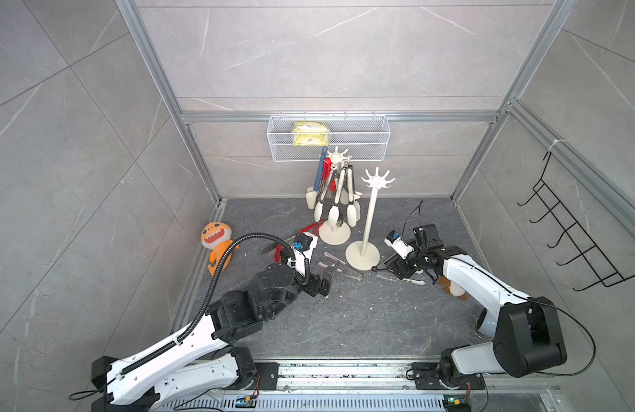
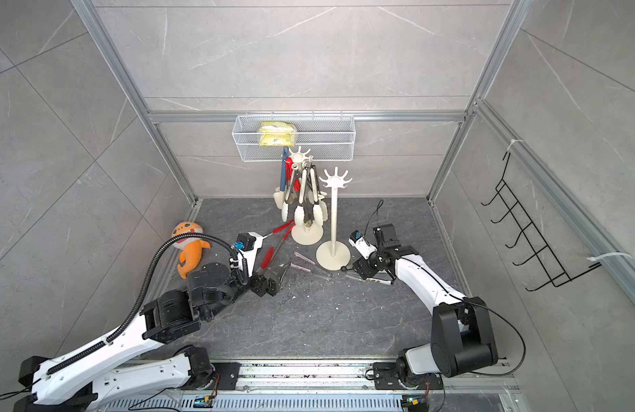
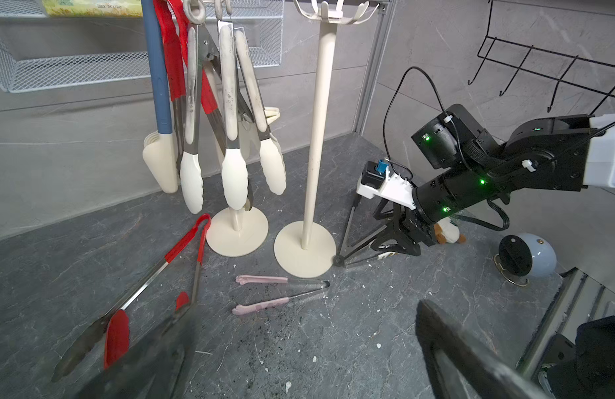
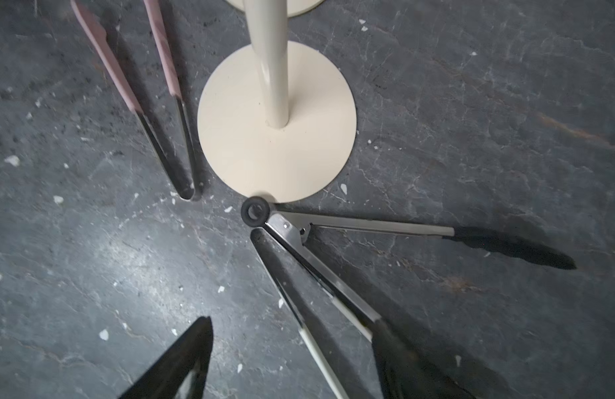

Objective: Hang food tongs on kitchen utensil racks
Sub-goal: Pick up the food tongs from the center of the board.

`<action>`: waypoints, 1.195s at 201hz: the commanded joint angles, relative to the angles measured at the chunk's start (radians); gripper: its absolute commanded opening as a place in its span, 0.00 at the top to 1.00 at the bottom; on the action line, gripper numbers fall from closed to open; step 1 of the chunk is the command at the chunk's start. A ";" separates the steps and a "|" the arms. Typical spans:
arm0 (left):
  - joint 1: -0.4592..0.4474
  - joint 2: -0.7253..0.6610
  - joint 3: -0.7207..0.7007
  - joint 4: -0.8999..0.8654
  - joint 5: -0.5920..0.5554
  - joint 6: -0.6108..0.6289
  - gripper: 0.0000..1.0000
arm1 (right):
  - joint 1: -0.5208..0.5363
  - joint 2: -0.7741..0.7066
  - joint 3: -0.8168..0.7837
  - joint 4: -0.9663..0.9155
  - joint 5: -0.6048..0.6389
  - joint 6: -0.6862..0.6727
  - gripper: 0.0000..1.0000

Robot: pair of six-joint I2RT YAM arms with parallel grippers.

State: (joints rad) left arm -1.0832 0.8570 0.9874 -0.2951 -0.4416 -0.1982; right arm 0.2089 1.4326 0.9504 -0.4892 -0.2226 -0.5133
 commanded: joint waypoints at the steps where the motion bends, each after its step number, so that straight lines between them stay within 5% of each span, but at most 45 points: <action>1: -0.001 -0.024 0.030 -0.005 -0.003 0.029 0.00 | -0.003 0.016 -0.004 -0.070 0.062 -0.122 0.25; 240: -0.002 -0.107 0.015 -0.089 -0.056 -0.004 0.00 | -0.017 0.212 -0.005 -0.024 0.226 -0.206 0.40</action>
State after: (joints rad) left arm -1.0832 0.7631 0.9871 -0.3908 -0.4706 -0.1936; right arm 0.1974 1.6226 0.9298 -0.5201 0.0010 -0.7090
